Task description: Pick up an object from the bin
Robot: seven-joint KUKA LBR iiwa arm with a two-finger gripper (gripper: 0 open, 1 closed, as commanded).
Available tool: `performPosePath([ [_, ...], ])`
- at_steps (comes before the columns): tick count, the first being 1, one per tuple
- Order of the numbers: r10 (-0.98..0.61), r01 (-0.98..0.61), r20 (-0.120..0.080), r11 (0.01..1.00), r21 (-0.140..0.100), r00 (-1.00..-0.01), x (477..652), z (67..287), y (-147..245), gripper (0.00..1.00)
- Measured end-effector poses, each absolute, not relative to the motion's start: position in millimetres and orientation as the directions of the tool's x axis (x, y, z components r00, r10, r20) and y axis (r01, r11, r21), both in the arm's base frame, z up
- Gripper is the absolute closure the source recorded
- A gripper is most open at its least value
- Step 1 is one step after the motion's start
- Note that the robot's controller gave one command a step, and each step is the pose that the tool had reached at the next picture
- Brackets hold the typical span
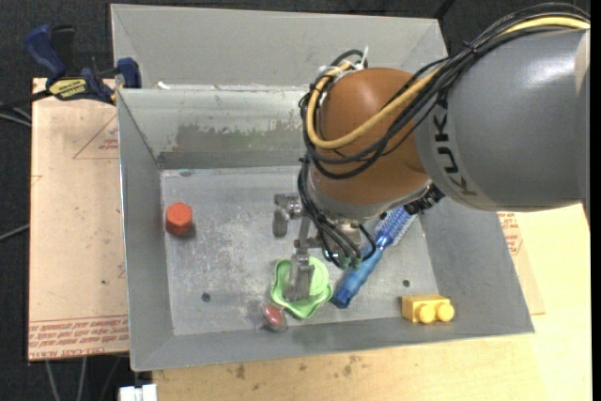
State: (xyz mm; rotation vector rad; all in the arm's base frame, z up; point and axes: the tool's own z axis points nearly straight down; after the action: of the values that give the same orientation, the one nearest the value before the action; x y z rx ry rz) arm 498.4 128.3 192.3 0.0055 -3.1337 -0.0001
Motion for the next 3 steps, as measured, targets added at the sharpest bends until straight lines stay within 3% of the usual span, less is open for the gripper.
performPosePath([
  [1,-0.02,-0.02,0.005,1.0,-0.001,-1.0,507.2,66.5,50.0,0.0],
  [2,-0.023,-0.023,-0.002,1.0,0.001,-1.0,509.6,71.8,52.4,1.0],
  [3,-0.051,-0.051,-0.008,0.999,0.004,-0.999,509.5,146.3,97.6,1.0],
])
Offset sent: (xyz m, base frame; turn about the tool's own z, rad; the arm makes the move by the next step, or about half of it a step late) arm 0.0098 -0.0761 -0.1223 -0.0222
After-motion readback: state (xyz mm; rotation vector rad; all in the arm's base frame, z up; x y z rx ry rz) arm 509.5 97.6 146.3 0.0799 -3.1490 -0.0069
